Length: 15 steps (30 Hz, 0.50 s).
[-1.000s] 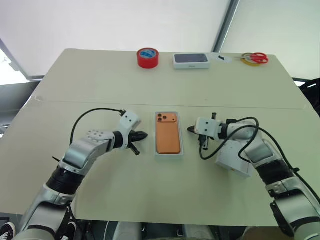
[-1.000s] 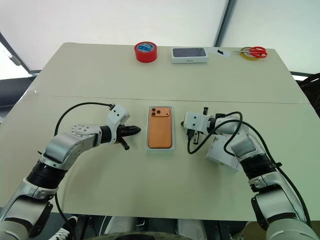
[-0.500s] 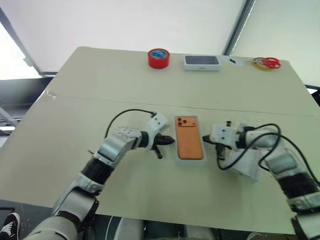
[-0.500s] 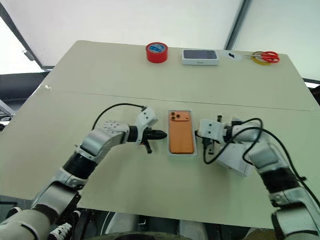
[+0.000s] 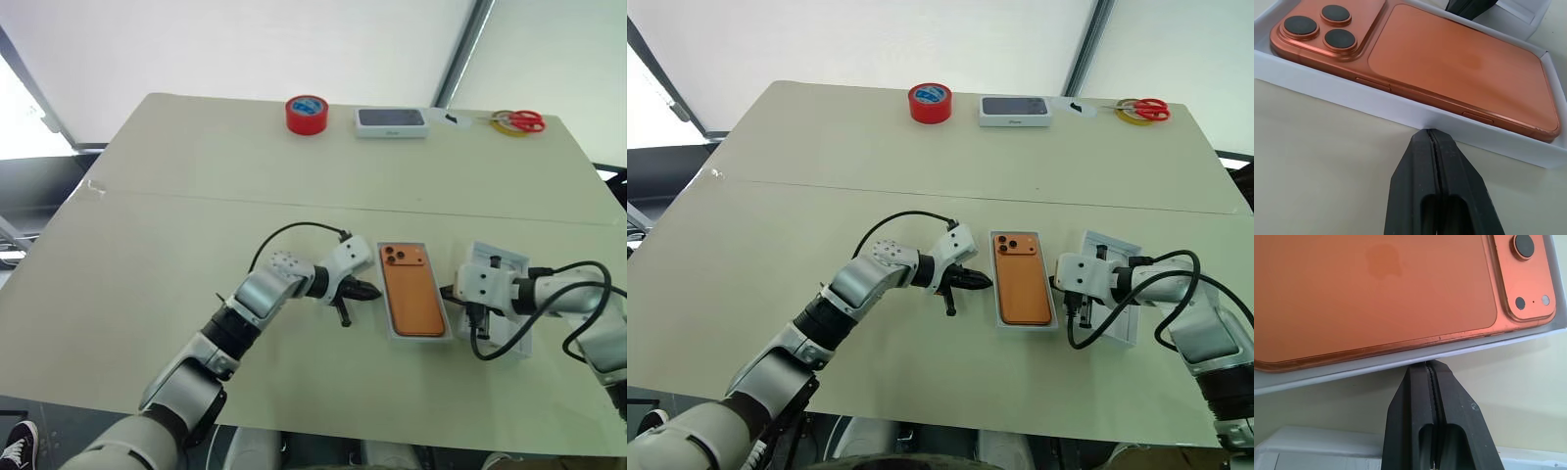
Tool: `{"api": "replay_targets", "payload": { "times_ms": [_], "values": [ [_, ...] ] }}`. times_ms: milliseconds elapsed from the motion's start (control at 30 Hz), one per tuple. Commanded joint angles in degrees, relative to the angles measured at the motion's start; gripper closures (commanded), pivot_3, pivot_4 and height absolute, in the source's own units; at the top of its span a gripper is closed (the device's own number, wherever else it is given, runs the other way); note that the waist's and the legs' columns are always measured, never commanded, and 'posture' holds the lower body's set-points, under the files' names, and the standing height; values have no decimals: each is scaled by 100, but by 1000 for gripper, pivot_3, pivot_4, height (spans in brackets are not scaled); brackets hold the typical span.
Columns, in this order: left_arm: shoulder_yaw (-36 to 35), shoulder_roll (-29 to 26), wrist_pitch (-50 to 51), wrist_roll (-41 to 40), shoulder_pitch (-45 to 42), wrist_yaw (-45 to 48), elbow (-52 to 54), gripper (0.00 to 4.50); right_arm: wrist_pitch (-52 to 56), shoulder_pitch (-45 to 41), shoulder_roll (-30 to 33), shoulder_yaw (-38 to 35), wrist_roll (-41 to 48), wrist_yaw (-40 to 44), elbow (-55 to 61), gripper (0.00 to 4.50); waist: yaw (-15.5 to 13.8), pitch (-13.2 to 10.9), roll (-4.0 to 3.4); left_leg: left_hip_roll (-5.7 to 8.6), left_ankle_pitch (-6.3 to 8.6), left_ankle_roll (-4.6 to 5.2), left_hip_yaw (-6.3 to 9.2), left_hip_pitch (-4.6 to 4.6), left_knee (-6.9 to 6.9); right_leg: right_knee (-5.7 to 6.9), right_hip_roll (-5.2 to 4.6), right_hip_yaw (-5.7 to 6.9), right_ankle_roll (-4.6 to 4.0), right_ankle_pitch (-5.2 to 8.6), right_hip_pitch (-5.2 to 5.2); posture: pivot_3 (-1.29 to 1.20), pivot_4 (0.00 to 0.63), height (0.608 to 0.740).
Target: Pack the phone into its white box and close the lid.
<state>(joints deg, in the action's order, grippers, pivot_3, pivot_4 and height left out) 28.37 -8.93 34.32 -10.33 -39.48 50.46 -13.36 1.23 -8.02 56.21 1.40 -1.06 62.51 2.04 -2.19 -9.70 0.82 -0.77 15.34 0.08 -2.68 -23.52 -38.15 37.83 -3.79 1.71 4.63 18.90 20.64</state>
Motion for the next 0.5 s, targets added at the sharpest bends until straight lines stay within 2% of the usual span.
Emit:
{"api": "replay_targets", "payload": {
  "times_ms": [33, 333, 500],
  "values": [
    [-125, -161, -312, 218, 29, -48, -56, 4471, 29, 229, 251, -201, 189, 219, 175, 4500, 1, 0, 0, 0, 0, 0, 0, 0, -1, 0, 0, 0, 0, 0, -1, 0, 150, 740],
    [-459, -439, -295, 161, 347, -159, 392, 4471, -197, 343, 580, -436, 164, 140, -140, 4500, 18, 1, -2, -2, 1, 1, 1, 3, 0, 0, 0, 0, 0, 0, -2, 0, 150, 740],
    [-913, -766, -330, -28, 678, -197, 969, 4471, -530, 698, 916, -723, 115, 171, -471, 4500, 19, 1, -4, -3, -3, -5, 1, 3, 0, 0, 0, 0, 0, 0, -2, 0, 150, 740]
  ]
}}
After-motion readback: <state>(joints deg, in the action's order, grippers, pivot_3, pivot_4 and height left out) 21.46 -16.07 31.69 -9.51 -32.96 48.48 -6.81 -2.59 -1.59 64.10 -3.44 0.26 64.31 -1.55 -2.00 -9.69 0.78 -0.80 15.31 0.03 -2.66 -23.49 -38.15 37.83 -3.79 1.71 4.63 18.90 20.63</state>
